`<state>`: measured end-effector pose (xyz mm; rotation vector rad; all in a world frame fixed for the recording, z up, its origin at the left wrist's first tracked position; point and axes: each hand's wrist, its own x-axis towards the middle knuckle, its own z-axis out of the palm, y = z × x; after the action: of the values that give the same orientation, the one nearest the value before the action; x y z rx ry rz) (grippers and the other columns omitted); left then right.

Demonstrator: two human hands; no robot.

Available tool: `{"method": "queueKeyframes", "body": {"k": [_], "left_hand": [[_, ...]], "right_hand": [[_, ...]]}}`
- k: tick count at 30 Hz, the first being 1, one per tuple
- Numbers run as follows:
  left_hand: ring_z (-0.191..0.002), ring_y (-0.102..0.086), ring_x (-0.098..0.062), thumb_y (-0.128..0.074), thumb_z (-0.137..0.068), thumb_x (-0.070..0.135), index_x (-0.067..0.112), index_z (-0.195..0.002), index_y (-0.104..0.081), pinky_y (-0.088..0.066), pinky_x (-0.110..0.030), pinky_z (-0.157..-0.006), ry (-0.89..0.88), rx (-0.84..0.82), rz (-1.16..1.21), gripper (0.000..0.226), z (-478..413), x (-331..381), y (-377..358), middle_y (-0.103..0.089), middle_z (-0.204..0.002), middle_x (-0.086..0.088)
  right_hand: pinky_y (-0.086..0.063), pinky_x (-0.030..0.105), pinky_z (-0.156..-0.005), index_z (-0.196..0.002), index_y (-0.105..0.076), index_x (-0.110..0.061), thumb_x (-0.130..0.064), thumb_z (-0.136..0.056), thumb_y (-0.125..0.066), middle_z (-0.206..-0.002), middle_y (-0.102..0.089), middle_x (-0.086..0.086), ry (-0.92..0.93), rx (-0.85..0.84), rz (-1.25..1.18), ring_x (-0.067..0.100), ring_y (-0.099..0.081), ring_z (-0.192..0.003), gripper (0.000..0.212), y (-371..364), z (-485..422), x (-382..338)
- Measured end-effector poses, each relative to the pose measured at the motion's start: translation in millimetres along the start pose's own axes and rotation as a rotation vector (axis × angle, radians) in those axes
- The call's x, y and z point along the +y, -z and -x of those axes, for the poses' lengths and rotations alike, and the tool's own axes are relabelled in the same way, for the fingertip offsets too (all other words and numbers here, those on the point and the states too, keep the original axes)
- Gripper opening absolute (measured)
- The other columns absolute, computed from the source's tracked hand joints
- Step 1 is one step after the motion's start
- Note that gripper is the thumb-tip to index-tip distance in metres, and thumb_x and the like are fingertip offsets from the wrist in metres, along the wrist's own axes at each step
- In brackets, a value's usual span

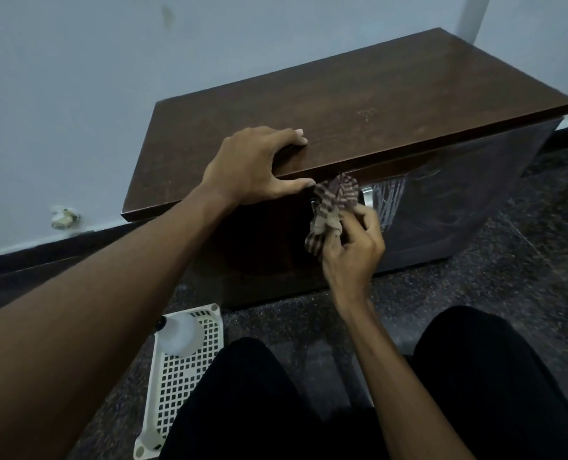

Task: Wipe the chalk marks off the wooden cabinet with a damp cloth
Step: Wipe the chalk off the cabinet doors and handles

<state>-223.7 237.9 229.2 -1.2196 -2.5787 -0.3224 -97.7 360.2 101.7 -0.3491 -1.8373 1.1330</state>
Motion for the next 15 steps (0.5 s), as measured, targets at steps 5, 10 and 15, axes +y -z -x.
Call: {"method": "queueKeyframes", "body": {"k": [5, 10, 15], "left_hand": [[-0.116, -0.065, -0.018, -0.059, -0.074, 0.079, 0.033, -0.128, -0.062, -0.055, -0.048, -0.090, 0.002, 0.009, -0.002, 0.071, -0.8, -1.5, -0.3, -0.066, -0.132, 0.011], [-0.117, -0.064, -0.017, -0.058, -0.074, 0.080, 0.033, -0.130, -0.062, -0.055, -0.050, -0.091, 0.007, 0.002, 0.000, 0.073, 0.3, 0.2, 0.5, -0.065, -0.134, 0.012], [-0.117, -0.064, -0.017, -0.057, -0.075, 0.080, 0.033, -0.130, -0.061, -0.055, -0.050, -0.091, 0.007, -0.002, -0.007, 0.073, 0.7, -0.4, 0.2, -0.066, -0.133, 0.011]], "right_hand": [[-0.052, 0.026, -0.088, -0.106, -0.073, -0.001, 0.001, -0.084, -0.065, -0.113, -0.065, 0.009, -0.013, -0.039, 0.069, 0.020, -0.061, -0.105, 0.024, -2.2, -0.4, -6.0], [-0.053, 0.034, -0.088, -0.111, -0.073, -0.008, -0.012, -0.093, -0.063, -0.115, -0.063, 0.000, -0.150, -0.125, 0.088, 0.019, -0.058, -0.104, 0.021, -3.6, 23.9, 25.4], [-0.054, 0.042, -0.089, -0.109, -0.072, -0.006, -0.009, -0.094, -0.061, -0.113, -0.062, -0.001, -0.306, -0.222, 0.000, 0.021, -0.061, -0.104, 0.019, -1.2, 34.0, 33.8]]}}
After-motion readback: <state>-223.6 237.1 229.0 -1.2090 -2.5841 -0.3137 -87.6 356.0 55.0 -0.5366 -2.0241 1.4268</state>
